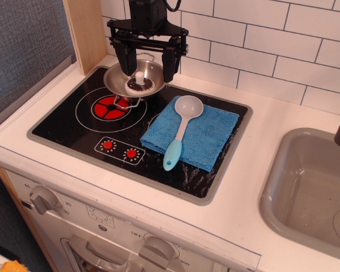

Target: Move the spoon to the left of the silver pot.

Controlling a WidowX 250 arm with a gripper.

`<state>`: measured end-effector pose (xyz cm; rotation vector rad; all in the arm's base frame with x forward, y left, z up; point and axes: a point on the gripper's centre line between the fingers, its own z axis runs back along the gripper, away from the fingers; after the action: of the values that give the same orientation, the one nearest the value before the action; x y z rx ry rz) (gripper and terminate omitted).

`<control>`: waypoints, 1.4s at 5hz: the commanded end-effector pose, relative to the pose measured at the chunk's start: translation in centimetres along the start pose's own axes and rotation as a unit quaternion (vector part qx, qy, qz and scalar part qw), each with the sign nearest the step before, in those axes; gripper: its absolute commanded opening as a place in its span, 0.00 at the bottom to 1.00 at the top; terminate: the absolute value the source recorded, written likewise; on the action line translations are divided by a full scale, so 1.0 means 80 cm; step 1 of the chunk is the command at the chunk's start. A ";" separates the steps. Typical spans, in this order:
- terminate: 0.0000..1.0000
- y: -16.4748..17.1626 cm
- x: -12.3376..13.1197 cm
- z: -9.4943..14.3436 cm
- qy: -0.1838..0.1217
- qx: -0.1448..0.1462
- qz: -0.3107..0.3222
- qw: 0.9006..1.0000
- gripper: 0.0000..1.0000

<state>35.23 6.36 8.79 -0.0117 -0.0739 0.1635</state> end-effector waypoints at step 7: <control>0.00 -0.059 -0.114 -0.055 0.049 0.031 -0.021 0.998 1.00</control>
<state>27.03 0.36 3.05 0.0431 0.0592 0.1392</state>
